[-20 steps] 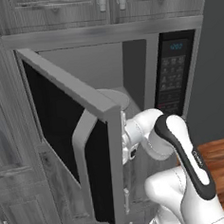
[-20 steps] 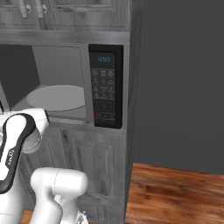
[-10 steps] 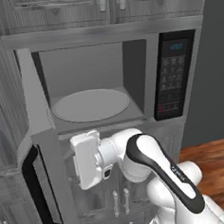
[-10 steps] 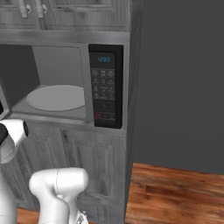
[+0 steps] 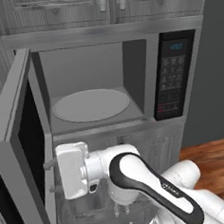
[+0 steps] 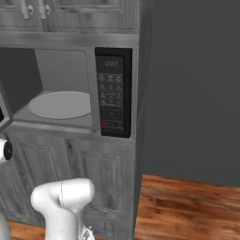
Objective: Place the sponge inside the microwave to prepare for sanitizing.
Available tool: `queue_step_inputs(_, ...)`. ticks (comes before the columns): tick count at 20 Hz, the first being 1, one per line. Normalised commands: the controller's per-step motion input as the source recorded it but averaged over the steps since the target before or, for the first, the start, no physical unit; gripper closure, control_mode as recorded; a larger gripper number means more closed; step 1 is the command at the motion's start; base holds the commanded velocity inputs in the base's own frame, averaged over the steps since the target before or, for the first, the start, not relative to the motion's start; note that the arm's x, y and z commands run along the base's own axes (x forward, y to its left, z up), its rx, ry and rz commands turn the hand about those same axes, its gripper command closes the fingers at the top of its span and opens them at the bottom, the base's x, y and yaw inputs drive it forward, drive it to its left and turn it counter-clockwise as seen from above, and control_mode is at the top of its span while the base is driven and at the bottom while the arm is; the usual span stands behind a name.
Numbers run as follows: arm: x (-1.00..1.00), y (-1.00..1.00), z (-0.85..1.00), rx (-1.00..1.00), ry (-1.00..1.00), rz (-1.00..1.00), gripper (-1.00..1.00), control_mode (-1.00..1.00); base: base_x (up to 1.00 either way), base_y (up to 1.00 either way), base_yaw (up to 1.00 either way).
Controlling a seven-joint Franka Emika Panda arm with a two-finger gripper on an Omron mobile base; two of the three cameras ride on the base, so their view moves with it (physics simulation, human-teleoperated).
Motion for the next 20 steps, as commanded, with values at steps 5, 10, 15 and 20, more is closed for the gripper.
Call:
queue_step_inputs(5,0.0,0.27,0.01,0.0,0.0,-0.24,-1.0,-1.0,0.0,0.0,0.0)
queue_step_inputs(10,0.0,0.16,0.05,0.0,0.0,-0.23,-1.0,-1.0,0.0,0.0,0.0)
queue_step_inputs(15,0.03,-0.34,0.0,0.0,0.03,-0.05,-1.0,-1.0,0.0,0.0,0.0)
queue_step_inputs(20,0.0,-1.0,0.17,0.0,0.04,0.08,-1.0,-1.0,0.0,0.0,0.0)
